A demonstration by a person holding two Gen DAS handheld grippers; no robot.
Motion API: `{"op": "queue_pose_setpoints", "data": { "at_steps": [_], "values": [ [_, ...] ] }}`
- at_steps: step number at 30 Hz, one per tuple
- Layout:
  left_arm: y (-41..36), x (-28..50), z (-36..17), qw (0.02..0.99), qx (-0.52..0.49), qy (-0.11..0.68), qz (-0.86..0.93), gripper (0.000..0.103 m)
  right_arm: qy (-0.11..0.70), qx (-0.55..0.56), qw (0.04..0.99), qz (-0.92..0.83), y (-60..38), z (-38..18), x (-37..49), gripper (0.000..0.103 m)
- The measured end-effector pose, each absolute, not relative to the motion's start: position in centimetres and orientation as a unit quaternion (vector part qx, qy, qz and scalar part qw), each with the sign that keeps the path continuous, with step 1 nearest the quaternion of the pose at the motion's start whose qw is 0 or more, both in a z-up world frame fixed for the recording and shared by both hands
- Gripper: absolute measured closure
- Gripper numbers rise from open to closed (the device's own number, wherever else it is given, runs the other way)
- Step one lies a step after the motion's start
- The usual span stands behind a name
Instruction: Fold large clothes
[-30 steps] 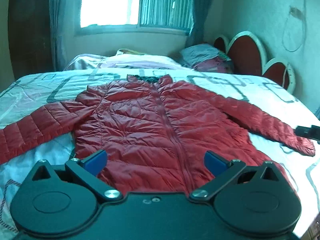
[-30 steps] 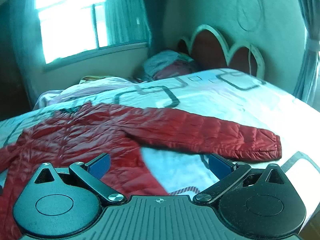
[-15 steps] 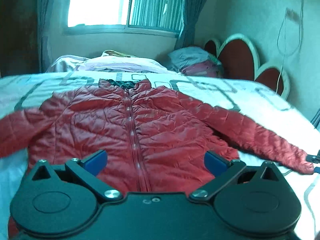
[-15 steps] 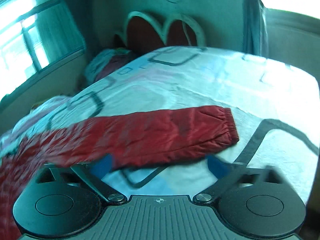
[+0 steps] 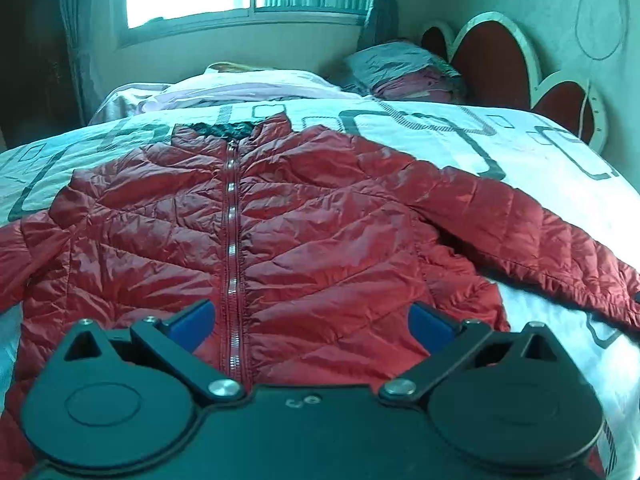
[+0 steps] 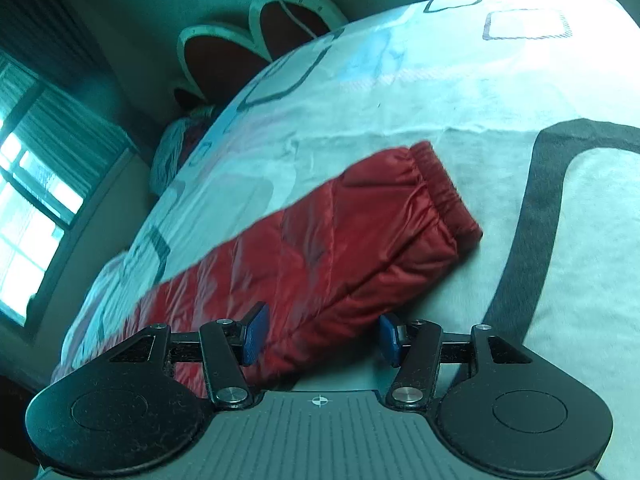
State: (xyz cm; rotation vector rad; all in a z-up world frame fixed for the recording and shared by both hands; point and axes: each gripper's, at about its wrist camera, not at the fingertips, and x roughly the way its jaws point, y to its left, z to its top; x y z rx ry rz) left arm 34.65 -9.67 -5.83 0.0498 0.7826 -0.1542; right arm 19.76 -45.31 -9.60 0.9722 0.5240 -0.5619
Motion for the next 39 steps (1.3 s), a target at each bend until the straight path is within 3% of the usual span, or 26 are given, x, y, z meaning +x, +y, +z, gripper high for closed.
{"op": "queue_pose_setpoints", "data": {
  "at_steps": [3, 7, 9, 16, 17, 19, 20, 21, 24, 25, 29, 31, 37, 38, 39],
  "values": [
    [-9.6, 35.0, -5.6, 0.922, 0.024, 0.381, -0.061, 0.0, 0.259, 0.429, 0.818, -0.281, -45.8, -9.3, 20.8, 0.08],
    [-9.0, 35.5, -5.5, 0.923, 0.046, 0.381, -0.025, 0.0, 0.264, 0.343, 0.858, -0.277, -44.7, -7.4, 22.9, 0.095],
    [-8.1, 36.1, -5.7, 0.918, 0.053, 0.392, -0.015, 0.0, 0.253, 0.285, 0.889, -0.254, -42.6, -5.6, 24.4, 0.097],
    [-2.5, 36.6, -4.7, 0.926, 0.005, 0.376, 0.008, 0.001, 0.221, 0.135, 0.962, -0.083, -31.2, 0.5, 29.5, 0.097],
    [-1.8, 36.7, -4.6, 0.927, 0.0, 0.375, -0.002, 0.003, 0.222, 0.119, 0.966, -0.056, -29.0, 0.9, 29.8, 0.097],
    [-0.4, 37.0, -4.6, 0.926, -0.022, 0.377, -0.026, 0.021, 0.23, 0.093, 0.969, 0.0, -24.3, 1.4, 30.7, 0.097],
    [0.3, 37.1, -4.6, 0.925, -0.029, 0.378, -0.025, 0.021, 0.235, 0.083, 0.968, 0.026, -22.2, 1.6, 31.1, 0.097],
    [1.0, 37.2, -4.6, 0.925, -0.035, 0.377, -0.02, 0.02, 0.24, 0.07, 0.967, 0.051, -19.9, 1.6, 31.3, 0.097],
    [3.5, 37.2, -4.7, 0.927, -0.054, 0.37, 0.004, 0.002, 0.259, 0.026, 0.958, 0.124, -13.4, 0.8, 31.9, 0.097],
    [4.4, 37.1, -4.7, 0.928, -0.062, 0.367, 0.01, 0.0, 0.264, 0.012, 0.953, 0.148, -11.1, 0.5, 31.8, 0.097],
    [8.1, 36.4, -4.7, 0.924, -0.102, 0.369, 0.009, 0.001, 0.29, -0.019, 0.932, 0.217, -4.4, -1.5, 32.5, 0.097],
    [9.8, 36.0, -4.8, 0.92, -0.119, 0.372, -0.002, 0.011, 0.301, -0.03, 0.922, 0.242, -1.4, -2.4, 32.9, 0.097],
    [12.1, 35.9, -5.4, 0.914, -0.158, 0.374, -0.025, 0.012, 0.327, -0.074, 0.898, 0.284, 3.6, -5.2, 32.4, 0.096],
    [12.1, 36.2, -5.5, 0.912, -0.162, 0.377, -0.032, 0.011, 0.32, -0.09, 0.9, 0.28, 3.5, -5.5, 32.8, 0.092],
    [12.0, 36.5, -5.8, 0.909, -0.164, 0.381, -0.04, 0.011, 0.313, -0.095, 0.903, 0.278, 3.5, -5.3, 32.4, 0.071]
  ]
}}
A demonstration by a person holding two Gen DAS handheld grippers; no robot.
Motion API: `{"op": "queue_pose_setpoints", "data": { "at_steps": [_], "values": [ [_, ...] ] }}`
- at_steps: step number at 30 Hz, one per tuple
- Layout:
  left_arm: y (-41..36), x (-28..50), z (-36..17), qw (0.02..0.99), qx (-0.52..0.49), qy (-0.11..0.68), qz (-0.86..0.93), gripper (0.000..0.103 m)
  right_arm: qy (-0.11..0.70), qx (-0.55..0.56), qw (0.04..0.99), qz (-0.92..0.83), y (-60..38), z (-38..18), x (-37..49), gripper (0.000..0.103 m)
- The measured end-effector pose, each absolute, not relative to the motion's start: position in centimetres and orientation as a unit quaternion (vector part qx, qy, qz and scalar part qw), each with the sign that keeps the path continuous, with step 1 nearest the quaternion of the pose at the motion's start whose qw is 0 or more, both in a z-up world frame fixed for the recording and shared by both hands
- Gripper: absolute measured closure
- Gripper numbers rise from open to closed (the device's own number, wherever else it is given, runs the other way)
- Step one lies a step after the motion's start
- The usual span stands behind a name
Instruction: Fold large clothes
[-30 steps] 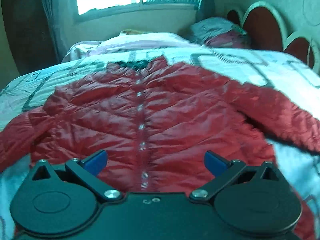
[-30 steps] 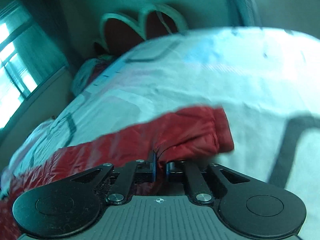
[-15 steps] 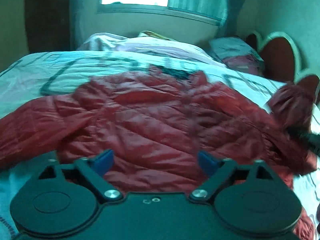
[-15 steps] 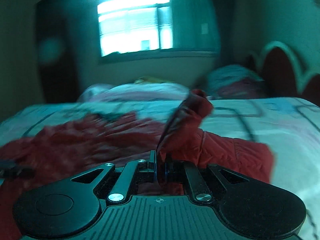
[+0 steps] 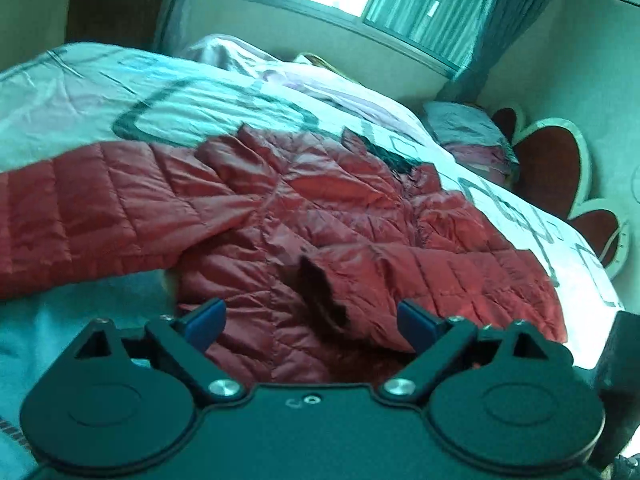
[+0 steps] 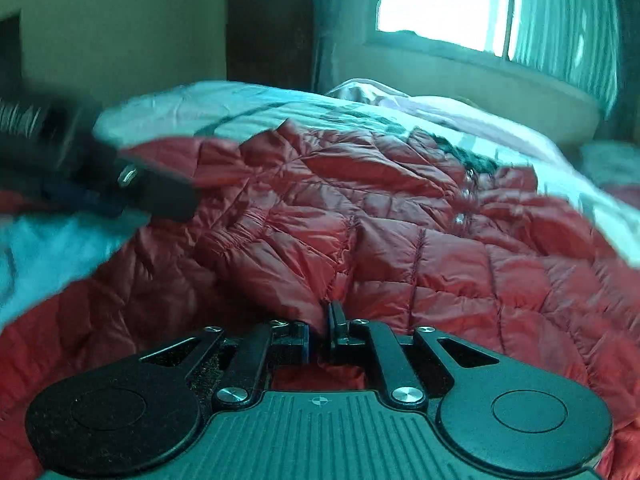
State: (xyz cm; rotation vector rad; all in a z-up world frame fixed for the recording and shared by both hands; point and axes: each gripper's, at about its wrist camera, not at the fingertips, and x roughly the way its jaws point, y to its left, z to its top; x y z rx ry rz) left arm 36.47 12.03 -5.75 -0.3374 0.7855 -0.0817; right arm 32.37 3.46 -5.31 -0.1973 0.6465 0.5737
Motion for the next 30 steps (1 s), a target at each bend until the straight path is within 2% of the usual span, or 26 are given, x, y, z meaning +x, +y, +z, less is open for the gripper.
{"op": "queue_pose_setpoints", "data": {
  "at_steps": [1, 2, 5, 6, 7, 8, 9, 10, 11, 12, 13, 14, 16, 18, 22, 26, 30],
  "values": [
    [11.8, 36.9, -6.0, 0.907, -0.164, 0.385, -0.047, 0.011, 0.304, -0.086, 0.907, 0.278, 3.0, -4.9, 32.0, 0.043],
    [11.7, 37.2, -6.3, 0.905, -0.164, 0.389, -0.054, 0.011, 0.293, -0.075, 0.912, 0.277, 2.6, -4.9, 31.9, 0.035],
    [10.7, 38.9, -7.5, 0.896, -0.164, 0.405, -0.076, 0.012, 0.287, -0.063, 0.919, 0.263, 0.8, -4.0, 32.0, 0.035],
    [10.5, 39.4, -8.0, 0.893, -0.162, 0.412, -0.079, 0.015, 0.283, -0.049, 0.923, 0.254, -0.4, -3.5, 31.9, 0.035],
    [10.2, 40.0, -8.4, 0.89, -0.158, 0.419, -0.081, 0.022, 0.282, -0.036, 0.928, 0.239, -1.7, -3.1, 31.9, 0.035],
    [9.9, 40.6, -8.8, 0.887, -0.152, 0.428, -0.082, 0.027, 0.283, -0.024, 0.933, 0.221, -3.0, -2.6, 31.8, 0.038],
    [9.7, 41.2, -9.2, 0.885, -0.149, 0.434, -0.086, 0.034, 0.288, -0.009, 0.936, 0.201, -4.5, -2.3, 31.9, 0.049],
    [9.5, 41.7, -9.4, 0.883, -0.151, 0.435, -0.09, 0.039, 0.292, 0.011, 0.94, 0.179, -6.2, -2.2, 32.1, 0.055],
    [9.4, 42.0, -9.4, 0.883, -0.154, 0.434, -0.095, 0.043, 0.294, 0.032, 0.942, 0.159, -7.7, -2.1, 32.1, 0.055],
    [9.1, 42.3, -9.3, 0.884, -0.148, 0.433, -0.097, 0.051, 0.295, 0.054, 0.944, 0.137, -9.5, -2.0, 32.1, 0.055],
    [8.8, 42.7, -9.3, 0.886, -0.135, 0.433, -0.1, 0.073, 0.297, 0.073, 0.945, 0.115, -10.9, -1.9, 32.3, 0.057],
    [8.4, 43.2, -9.3, 0.887, -0.122, 0.432, -0.109, 0.082, 0.301, 0.092, 0.944, 0.094, -12.3, -2.1, 32.6, 0.059],
    [8.4, 43.8, -8.6, 0.894, -0.119, 0.416, -0.113, 0.085, 0.317, 0.116, 0.94, 0.047, -14.7, -2.6, 33.2, 0.077],
    [8.5, 44.1, -7.0, 0.913, -0.103, 0.378, -0.113, 0.085, 0.326, 0.127, 0.937, 0.015, -16.2, -2.8, 33.6, 0.088],
    [10.3, 44.2, -4.8, 0.938, -0.072, 0.329, -0.087, 0.085, 0.323, 0.143, 0.936, 0.001, -17.6, -2.9, 34.3, 0.089],
    [12.3, 44.8, -6.7, 0.93, -0.062, 0.358, -0.063, 0.085, 0.33, 0.137, 0.934, 0.01, -17.5, -3.1, 35.3, 0.089],
    [12.5, 45.6, -9.6, 0.916, -0.062, 0.391, -0.061, 0.085, 0.382, 0.111, 0.918, -0.005, -16.6, -6.0, 37.6, 0.089]
  ]
}}
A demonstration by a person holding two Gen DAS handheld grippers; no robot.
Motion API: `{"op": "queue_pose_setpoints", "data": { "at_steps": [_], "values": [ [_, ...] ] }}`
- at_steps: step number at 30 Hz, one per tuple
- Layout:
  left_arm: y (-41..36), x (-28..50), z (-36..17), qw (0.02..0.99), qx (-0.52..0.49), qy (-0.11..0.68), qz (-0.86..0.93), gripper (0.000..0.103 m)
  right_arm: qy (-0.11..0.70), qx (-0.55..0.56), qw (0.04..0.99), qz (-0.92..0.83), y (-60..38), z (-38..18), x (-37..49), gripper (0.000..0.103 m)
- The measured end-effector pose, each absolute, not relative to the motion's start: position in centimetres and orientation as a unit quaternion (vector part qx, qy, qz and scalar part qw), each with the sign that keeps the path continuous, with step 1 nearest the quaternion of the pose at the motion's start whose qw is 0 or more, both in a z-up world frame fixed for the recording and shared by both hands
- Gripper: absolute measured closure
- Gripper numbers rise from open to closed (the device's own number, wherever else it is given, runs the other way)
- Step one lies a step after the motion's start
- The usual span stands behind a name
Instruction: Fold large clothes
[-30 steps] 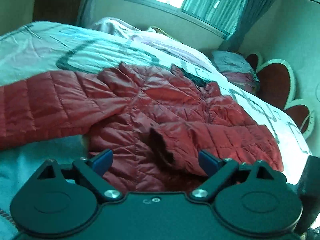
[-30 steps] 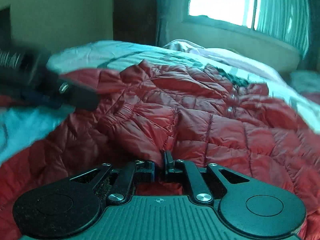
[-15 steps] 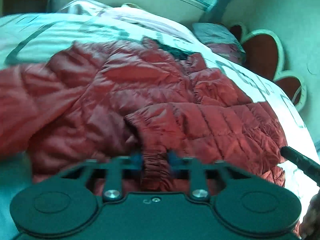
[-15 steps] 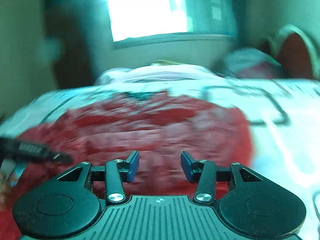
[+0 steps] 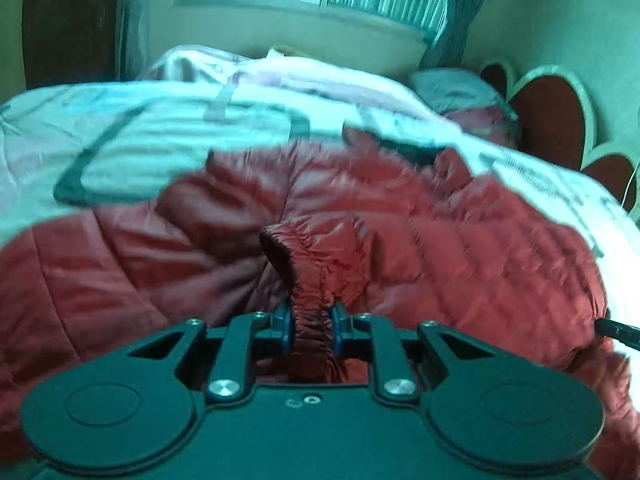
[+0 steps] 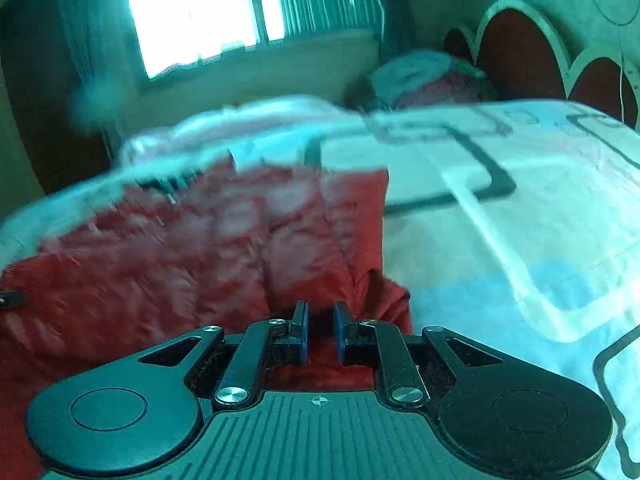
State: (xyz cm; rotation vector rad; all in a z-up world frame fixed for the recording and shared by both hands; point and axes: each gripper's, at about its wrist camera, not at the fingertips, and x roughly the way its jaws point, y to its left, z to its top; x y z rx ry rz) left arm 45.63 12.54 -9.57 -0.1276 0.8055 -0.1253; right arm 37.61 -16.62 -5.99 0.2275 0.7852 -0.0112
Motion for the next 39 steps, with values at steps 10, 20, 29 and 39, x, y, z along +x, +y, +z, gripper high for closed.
{"op": "queue_pose_setpoints", "data": {
  "at_steps": [10, 20, 29, 39],
  "values": [
    [13.2, 42.4, -5.6, 0.959, -0.022, 0.282, -0.001, 0.056, 0.334, 0.103, 0.937, 0.006, -17.9, -3.2, 37.5, 0.088],
    [9.2, 47.9, -11.2, 0.934, 0.053, 0.346, -0.071, 0.054, 0.373, 0.097, 0.923, 0.006, -17.6, -6.9, 43.9, 0.089],
    [8.5, 48.9, -10.6, 0.932, 0.056, 0.351, -0.066, 0.054, 0.372, 0.094, 0.923, -0.018, -20.4, -5.5, 47.6, 0.088],
    [8.7, 45.4, -8.0, 0.946, 0.028, 0.32, -0.044, 0.025, 0.368, 0.082, 0.926, 0.001, -19.7, -3.6, 43.2, 0.088]
  ]
}}
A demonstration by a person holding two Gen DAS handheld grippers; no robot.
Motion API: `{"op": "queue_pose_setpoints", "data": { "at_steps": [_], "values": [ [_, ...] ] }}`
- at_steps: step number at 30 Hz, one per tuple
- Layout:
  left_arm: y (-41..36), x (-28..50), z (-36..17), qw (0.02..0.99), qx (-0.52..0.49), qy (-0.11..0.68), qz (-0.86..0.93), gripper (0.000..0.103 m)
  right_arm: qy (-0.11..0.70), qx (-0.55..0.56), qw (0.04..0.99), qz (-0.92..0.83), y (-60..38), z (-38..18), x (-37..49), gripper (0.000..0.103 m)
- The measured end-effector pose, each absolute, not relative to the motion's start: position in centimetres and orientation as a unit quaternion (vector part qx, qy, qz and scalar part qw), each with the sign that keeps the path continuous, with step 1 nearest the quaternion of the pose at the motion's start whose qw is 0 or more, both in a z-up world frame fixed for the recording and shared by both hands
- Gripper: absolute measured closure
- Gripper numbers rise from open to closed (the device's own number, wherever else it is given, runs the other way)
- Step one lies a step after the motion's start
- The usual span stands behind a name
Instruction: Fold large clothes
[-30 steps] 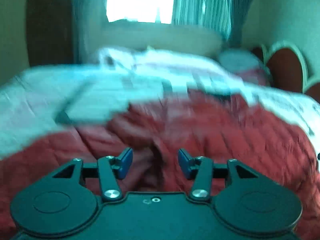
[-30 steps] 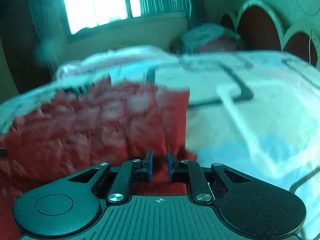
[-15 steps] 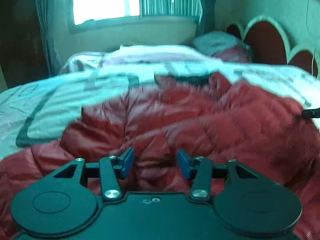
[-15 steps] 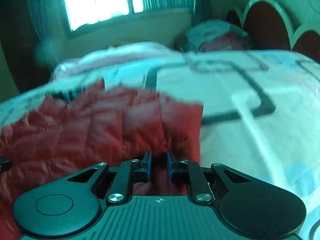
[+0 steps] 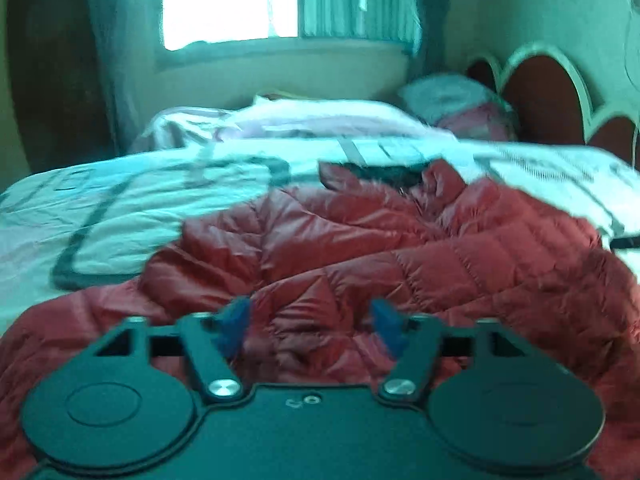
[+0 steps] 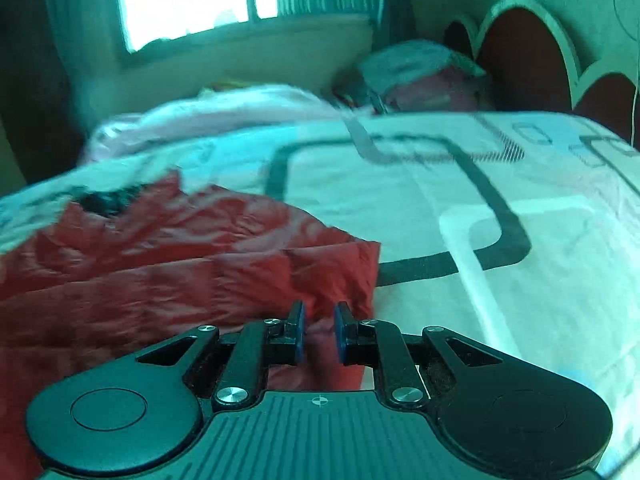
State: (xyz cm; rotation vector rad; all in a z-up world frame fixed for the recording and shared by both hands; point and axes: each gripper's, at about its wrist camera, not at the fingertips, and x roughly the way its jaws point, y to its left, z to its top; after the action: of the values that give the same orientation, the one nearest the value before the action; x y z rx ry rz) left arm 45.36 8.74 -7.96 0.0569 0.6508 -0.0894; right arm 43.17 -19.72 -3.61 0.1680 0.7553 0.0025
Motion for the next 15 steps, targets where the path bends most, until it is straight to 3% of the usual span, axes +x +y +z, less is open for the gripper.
{"op": "queue_pose_setpoints", "data": {
  "at_steps": [2, 3, 5, 9, 12, 15],
  "values": [
    [8.5, 44.1, -8.3, 0.945, 0.023, 0.322, -0.051, 0.029, 0.364, 0.074, 0.928, 0.018, -18.8, -3.4, 41.1, 0.065],
    [8.2, 43.8, -8.6, 0.944, 0.031, 0.326, -0.054, 0.034, 0.363, 0.066, 0.929, 0.021, -18.2, -3.5, 40.1, 0.048],
    [7.7, 43.6, -9.6, 0.938, 0.042, 0.341, -0.056, 0.038, 0.377, 0.049, 0.925, 0.031, -16.9, -4.3, 39.3, 0.048],
    [7.8, 44.2, -10.7, 0.931, 0.046, 0.358, -0.05, 0.038, 0.414, 0.03, 0.909, 0.022, -15.7, -5.9, 39.4, 0.048],
    [9.0, 42.7, -9.1, 0.943, 0.042, 0.329, -0.02, 0.013, 0.387, 0.042, 0.921, 0.018, -15.7, -4.2, 38.7, 0.048],
    [12.3, 40.6, -8.0, 0.948, -0.001, 0.317, 0.017, 0.011, 0.382, 0.049, 0.923, 0.021, -15.7, -3.6, 38.2, 0.048]
  ]
}}
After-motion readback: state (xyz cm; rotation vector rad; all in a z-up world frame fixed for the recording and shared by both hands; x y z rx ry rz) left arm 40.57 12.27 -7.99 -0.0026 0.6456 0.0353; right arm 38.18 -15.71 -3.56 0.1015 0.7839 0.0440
